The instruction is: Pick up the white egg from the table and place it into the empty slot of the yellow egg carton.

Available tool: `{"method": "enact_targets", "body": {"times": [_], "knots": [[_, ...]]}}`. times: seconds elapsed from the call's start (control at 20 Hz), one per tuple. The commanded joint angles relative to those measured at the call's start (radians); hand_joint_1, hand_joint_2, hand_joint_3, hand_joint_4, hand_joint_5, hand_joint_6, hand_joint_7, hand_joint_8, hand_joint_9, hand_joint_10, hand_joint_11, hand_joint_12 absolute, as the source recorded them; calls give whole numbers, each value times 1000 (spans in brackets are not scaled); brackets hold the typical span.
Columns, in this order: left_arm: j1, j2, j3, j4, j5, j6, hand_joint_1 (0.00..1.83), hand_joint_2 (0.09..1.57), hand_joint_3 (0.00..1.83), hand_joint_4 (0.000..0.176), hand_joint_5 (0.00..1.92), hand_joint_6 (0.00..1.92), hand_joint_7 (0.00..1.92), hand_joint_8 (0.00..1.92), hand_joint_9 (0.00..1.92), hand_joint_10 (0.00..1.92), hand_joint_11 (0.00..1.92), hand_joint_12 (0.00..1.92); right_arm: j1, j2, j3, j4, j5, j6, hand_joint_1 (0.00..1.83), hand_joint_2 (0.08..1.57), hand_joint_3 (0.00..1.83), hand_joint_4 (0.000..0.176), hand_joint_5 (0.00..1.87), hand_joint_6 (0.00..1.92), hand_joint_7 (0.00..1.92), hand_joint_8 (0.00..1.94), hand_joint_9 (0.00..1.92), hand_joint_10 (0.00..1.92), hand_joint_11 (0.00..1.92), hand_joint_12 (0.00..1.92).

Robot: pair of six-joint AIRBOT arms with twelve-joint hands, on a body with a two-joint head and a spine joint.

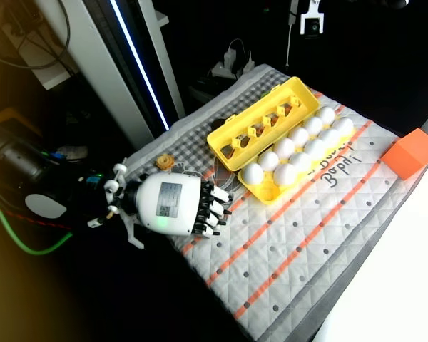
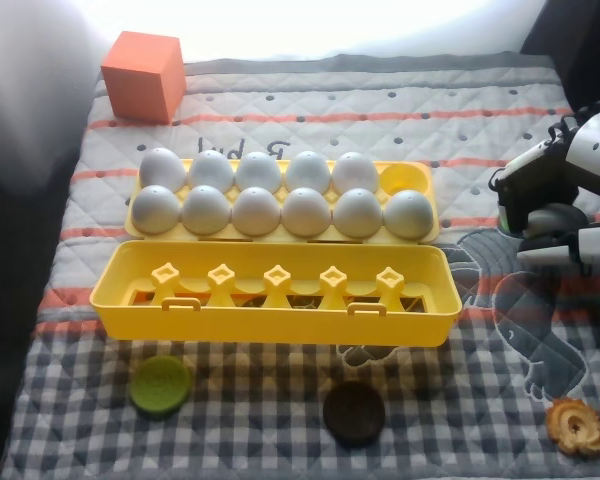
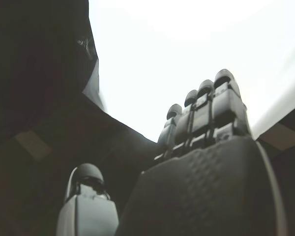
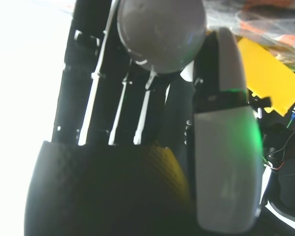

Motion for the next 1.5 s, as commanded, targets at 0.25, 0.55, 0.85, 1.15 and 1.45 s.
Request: {"method": "enact_targets", "body": {"times": [0.25, 0.55, 0.85, 1.15, 1.45], "knots": [[-6, 0, -2, 3, -125, -7, 0, 847, 2, 78, 0, 0, 0, 0, 0, 0, 0, 0, 33, 6, 1, 27, 126, 5, 1152, 1120, 0, 0, 963, 989, 1095, 11, 1204, 0, 1212, 119], [-6, 0, -1, 3, -125, -7, 0, 839, 0, 82, 0, 0, 0, 0, 0, 0, 0, 0, 57, 6, 2, 22, 137, 5, 1236, 1080, 4, 0, 959, 1034, 1174, 604, 1181, 3, 969, 591], [-6, 0, -1, 3, -124, -7, 0, 834, 0, 90, 0, 0, 0, 0, 0, 0, 0, 0, 97, -2, 10, 10, 140, 5, 1147, 1110, 0, 0, 986, 960, 1037, 115, 1096, 8, 860, 705], [-6, 0, 1, 3, -124, -6, 0, 819, 0, 87, 0, 0, 0, 0, 0, 0, 0, 0, 142, -28, 24, -13, 143, 5, 1234, 1087, 1, 0, 950, 1039, 1151, 680, 1102, 4, 788, 682], [-6, 0, 0, 3, -124, -6, 0, 827, 0, 88, 0, 0, 0, 0, 0, 0, 0, 0, 142, -28, 24, -16, 141, 5, 1043, 989, 0, 0, 964, 116, 1064, 6, 1088, 5, 851, 630]]}}
